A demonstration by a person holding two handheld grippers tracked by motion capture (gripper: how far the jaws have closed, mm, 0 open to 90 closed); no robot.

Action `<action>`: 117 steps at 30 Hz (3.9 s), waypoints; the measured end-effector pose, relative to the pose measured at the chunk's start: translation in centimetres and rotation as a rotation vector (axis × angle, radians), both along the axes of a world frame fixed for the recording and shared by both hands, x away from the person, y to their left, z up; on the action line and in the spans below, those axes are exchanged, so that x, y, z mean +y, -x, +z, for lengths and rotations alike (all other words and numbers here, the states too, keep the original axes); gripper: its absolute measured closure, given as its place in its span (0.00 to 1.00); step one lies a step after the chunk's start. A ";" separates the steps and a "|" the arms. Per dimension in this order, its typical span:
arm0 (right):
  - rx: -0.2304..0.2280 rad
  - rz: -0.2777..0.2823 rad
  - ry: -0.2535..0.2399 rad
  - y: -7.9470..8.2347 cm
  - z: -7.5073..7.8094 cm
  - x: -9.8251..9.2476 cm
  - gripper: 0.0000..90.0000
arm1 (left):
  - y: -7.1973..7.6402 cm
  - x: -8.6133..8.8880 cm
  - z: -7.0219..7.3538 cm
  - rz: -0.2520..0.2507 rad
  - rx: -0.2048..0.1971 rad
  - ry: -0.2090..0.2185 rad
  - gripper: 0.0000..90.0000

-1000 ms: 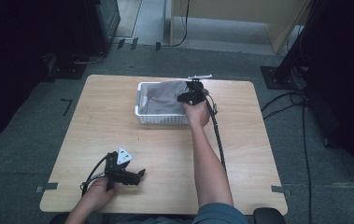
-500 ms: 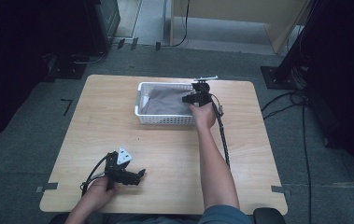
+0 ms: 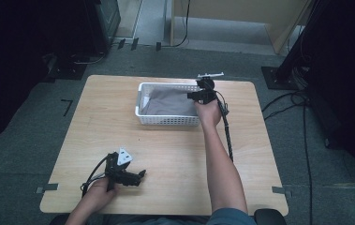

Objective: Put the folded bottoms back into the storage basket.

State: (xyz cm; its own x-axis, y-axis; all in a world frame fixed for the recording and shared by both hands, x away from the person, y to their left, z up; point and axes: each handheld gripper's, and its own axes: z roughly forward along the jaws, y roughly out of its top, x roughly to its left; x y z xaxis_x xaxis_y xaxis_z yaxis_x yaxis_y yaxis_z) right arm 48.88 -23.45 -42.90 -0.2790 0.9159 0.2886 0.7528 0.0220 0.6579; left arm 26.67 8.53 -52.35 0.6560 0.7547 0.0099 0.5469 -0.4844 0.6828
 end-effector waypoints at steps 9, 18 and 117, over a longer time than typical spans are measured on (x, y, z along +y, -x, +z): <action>0.056 0.019 0.006 -0.4 -2.6 1.2 0.85 | 0.0 0.0 0.0 0.001 0.001 0.001 0.00; 0.083 0.026 0.056 -0.8 -3.8 2.3 0.75 | 0.0 0.0 0.0 0.001 0.000 0.002 0.00; -0.140 0.258 0.083 17.0 -4.9 -11.2 0.46 | 0.0 0.0 0.0 0.001 0.000 0.002 0.00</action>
State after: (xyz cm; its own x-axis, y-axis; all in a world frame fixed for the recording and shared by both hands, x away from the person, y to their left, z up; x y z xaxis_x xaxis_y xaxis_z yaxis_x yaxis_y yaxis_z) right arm 31.91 -34.60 -47.85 -0.5373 0.8285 0.1576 0.6172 0.2589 0.7429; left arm 26.67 8.52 -52.36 0.6552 0.7554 0.0085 0.5476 -0.4827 0.6835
